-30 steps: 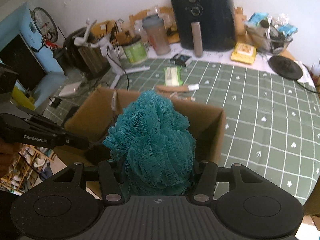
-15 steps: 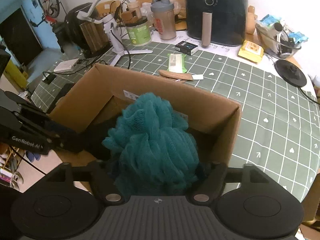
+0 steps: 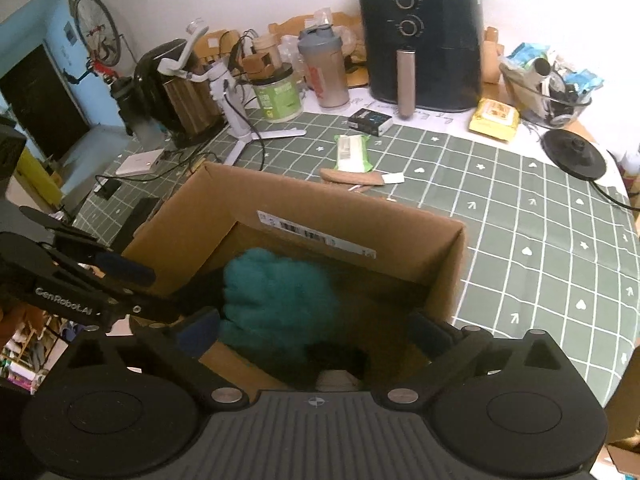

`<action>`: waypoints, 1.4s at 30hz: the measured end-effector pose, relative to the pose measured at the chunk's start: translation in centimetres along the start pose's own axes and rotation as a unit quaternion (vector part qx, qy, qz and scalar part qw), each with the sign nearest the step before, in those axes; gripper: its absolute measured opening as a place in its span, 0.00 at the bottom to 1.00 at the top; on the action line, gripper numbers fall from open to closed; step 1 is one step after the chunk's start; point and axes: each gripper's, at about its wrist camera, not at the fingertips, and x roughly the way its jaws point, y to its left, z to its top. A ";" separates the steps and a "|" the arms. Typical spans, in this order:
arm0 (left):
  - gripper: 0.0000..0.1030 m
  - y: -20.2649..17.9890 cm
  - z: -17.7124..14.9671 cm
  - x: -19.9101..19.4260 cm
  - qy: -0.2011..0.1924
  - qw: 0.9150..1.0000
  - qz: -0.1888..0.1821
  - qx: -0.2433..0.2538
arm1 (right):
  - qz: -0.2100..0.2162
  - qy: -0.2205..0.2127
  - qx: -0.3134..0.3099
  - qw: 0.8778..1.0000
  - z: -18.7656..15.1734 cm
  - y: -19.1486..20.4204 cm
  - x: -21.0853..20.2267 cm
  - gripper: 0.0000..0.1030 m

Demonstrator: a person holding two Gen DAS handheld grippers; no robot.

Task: Organize soft objects
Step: 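Lower the teal sponge into the cardboard box and open the right gripper, then withdraw the right gripper from the box toward the grey earbud case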

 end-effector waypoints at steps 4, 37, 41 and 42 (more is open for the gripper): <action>0.55 0.1 0.2 -0.5 -0.009 1.000 0.000 -0.003 | -0.001 -0.002 0.004 1.000 -0.2 -0.2 -0.2 0.98; 0.55 1.2 4.6 -2.5 -0.094 0.995 -0.009 0.009 | -0.061 -0.034 0.062 0.996 1.5 -4.3 -1.0 1.00; 0.55 1.2 5.1 -2.5 -0.102 0.995 -0.014 0.011 | -0.070 -0.034 0.066 0.995 1.9 -5.0 -0.8 1.00; 0.55 1.3 5.3 -2.5 -0.103 0.995 -0.014 0.012 | -0.073 -0.033 0.066 0.995 1.9 -5.1 -0.7 1.00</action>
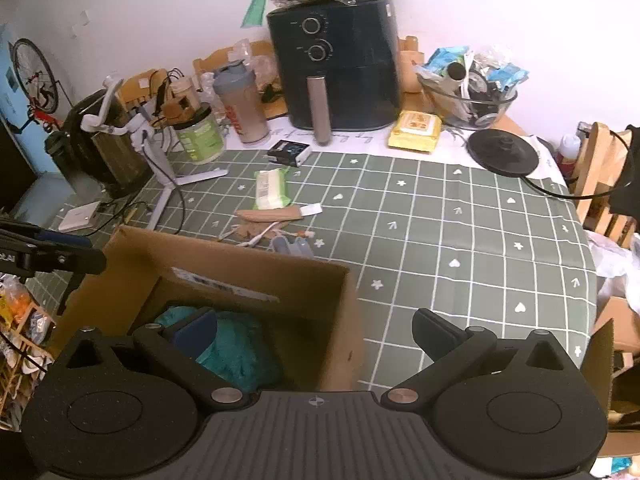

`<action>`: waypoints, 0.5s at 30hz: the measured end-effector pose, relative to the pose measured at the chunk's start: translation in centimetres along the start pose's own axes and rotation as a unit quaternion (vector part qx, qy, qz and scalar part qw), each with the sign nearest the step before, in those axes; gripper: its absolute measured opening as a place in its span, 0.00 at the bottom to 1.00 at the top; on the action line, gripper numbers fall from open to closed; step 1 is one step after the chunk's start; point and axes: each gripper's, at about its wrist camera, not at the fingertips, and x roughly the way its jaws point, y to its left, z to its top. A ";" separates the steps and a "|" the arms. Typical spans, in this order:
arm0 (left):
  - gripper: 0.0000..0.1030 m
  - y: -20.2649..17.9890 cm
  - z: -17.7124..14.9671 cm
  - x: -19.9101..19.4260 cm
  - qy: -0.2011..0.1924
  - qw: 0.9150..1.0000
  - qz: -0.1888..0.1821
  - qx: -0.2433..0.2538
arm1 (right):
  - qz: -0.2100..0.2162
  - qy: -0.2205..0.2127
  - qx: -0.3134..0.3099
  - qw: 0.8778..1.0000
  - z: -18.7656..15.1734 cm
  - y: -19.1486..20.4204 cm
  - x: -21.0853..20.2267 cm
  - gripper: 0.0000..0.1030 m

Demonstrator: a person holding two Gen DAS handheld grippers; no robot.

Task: Organize soft objects
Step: 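Withdraw the right gripper from the box toward the grey earbud case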

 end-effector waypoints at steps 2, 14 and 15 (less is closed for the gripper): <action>0.55 0.1 0.3 0.2 -0.001 1.000 0.000 0.001 | -0.004 -0.001 -0.002 1.000 0.1 -0.2 0.1 1.00; 0.55 1.0 1.8 0.5 -0.008 1.000 0.001 0.008 | -0.022 -0.025 -0.001 0.999 1.6 -1.3 0.5 1.00; 0.55 1.2 1.9 0.5 -0.008 1.000 0.000 0.008 | -0.023 -0.026 -0.002 0.999 1.7 -1.4 0.6 1.00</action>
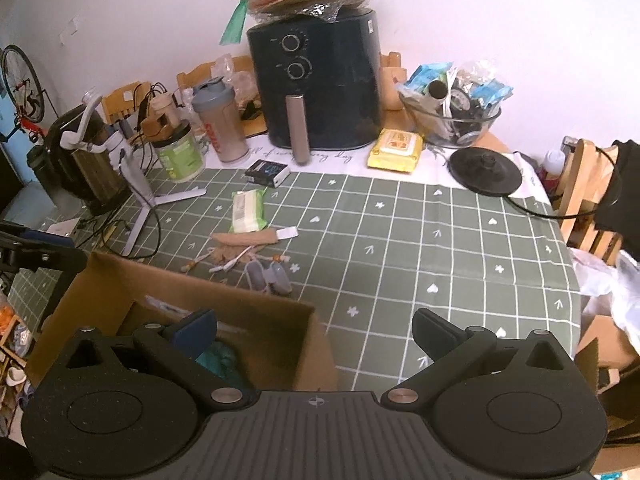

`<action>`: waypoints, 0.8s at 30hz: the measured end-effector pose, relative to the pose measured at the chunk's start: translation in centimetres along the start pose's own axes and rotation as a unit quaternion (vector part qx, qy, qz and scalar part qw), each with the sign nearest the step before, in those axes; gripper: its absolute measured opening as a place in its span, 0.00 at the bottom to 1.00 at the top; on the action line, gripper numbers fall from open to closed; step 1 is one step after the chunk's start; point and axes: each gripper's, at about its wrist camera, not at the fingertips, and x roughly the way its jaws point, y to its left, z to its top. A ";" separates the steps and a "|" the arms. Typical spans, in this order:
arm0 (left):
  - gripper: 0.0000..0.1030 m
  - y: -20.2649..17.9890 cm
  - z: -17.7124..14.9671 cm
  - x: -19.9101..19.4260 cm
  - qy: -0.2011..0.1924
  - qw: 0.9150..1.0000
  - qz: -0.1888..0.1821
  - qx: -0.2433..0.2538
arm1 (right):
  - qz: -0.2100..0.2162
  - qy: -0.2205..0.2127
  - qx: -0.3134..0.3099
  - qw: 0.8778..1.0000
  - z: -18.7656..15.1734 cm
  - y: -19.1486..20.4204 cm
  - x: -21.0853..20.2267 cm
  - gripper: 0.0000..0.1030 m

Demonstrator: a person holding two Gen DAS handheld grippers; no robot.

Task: Organize soft objects
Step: 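Withdraw the right gripper from the box toward the grey earbud case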

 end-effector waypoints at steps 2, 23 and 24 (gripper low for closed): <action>0.55 0.2 0.2 0.1 0.000 1.000 0.000 -0.001 | -0.006 -0.007 -0.003 1.000 0.3 -0.3 0.2 1.00; 0.55 2.9 0.7 1.1 0.013 0.999 -0.001 -0.032 | 0.055 0.058 -0.064 0.995 5.8 -1.6 7.2 1.00; 0.55 3.0 0.7 1.1 0.013 0.999 0.000 -0.034 | 0.060 0.063 -0.068 0.994 6.0 -1.5 7.7 1.00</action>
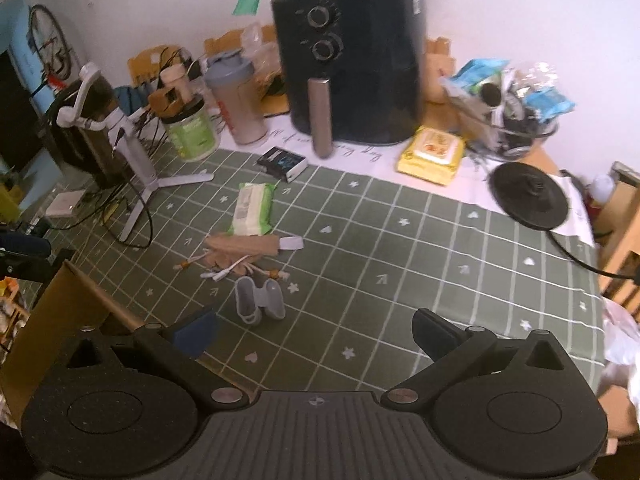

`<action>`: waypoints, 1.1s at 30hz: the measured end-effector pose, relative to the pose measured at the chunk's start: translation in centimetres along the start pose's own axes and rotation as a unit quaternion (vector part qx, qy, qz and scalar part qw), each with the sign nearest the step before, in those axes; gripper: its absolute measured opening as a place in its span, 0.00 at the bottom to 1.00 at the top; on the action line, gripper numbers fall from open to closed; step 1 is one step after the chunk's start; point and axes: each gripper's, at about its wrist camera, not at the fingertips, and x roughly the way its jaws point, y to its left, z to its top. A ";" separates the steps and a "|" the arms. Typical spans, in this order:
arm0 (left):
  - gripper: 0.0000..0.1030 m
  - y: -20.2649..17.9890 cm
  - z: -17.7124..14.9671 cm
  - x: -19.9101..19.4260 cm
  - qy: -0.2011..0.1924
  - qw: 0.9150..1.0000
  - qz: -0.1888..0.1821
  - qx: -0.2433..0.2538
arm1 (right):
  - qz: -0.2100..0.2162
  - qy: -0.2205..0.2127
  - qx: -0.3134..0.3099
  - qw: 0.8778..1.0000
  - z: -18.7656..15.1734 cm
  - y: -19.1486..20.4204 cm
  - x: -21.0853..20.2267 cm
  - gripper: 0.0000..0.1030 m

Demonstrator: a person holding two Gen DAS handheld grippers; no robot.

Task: Organize soft objects
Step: 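Withdraw the right gripper from the box toward the grey earbud case, then close the right gripper on the grey earbud case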

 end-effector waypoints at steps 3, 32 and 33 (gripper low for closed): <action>0.55 0.5 0.0 0.1 0.001 1.000 0.002 -0.008 | 0.015 0.017 -0.017 1.000 1.0 0.3 1.6 1.00; 0.55 4.9 -2.5 -0.9 0.009 0.994 0.042 -0.103 | 0.166 0.233 -0.150 0.946 5.2 4.9 18.4 0.74; 0.55 5.1 -2.6 -0.9 0.009 0.993 0.043 -0.107 | 0.167 0.239 -0.150 0.945 5.2 4.9 18.9 0.74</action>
